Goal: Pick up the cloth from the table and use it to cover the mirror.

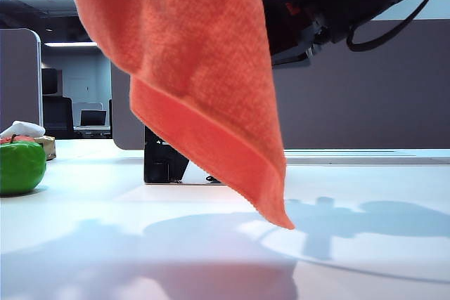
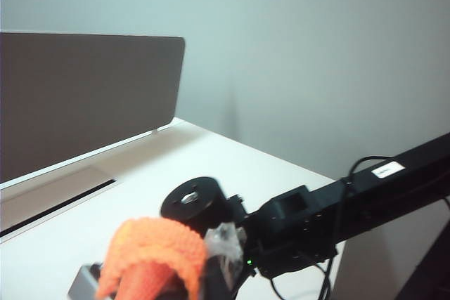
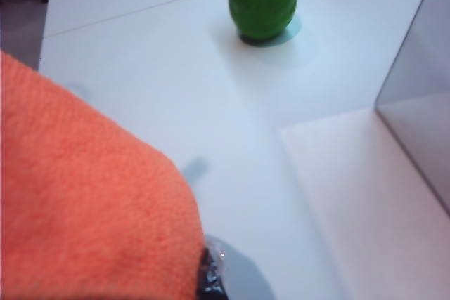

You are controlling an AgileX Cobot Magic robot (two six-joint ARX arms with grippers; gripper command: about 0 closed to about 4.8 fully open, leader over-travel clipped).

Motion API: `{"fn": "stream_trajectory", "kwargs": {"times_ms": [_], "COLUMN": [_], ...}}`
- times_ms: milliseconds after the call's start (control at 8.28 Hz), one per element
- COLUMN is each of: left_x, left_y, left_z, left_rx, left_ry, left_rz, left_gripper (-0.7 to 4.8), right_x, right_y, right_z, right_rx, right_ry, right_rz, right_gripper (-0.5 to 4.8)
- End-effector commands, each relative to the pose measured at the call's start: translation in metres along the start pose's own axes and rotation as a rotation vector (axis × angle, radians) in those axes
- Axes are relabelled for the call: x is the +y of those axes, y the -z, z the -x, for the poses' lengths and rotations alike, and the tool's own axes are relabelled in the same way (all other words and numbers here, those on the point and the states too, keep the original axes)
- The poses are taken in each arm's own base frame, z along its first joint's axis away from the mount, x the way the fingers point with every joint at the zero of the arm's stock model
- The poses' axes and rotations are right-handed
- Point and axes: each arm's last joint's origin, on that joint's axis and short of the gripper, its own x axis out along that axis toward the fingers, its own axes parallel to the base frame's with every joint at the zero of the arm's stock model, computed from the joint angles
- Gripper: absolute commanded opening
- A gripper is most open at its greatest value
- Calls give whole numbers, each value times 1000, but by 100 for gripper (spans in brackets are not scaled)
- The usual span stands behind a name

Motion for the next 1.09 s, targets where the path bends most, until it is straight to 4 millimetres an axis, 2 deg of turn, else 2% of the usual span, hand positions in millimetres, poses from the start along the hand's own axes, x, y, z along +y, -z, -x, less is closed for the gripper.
{"fn": "stream_trajectory", "kwargs": {"times_ms": [121, 242, 363, 846, 967, 1088], "left_x": [0, 0, 1, 6, 12, 13], "left_y": [-2, -2, -1, -2, -3, -3], "left_z": [1, 1, 1, 1, 3, 4], "left_rx": [-11, -6, -5, -22, -29, -31], "left_ry": [-32, -33, -63, -221, -447, -501], "left_rz": [-6, -6, -7, -70, -170, -169], "left_gripper": [-6, -6, -6, -6, -6, -6], "right_x": [-3, -4, -8, -15, -19, -17], "right_y": [-9, -10, -18, -21, -25, -28], "right_z": [2, 3, 10, 24, 39, 42], "right_rx": [-44, -52, -98, -120, -154, -170], "right_ry": [75, 109, 245, 344, 398, 403], "right_rz": [36, 42, 75, 42, 24, 34], "right_gripper": [-1, -1, -1, -1, -1, -1]}}
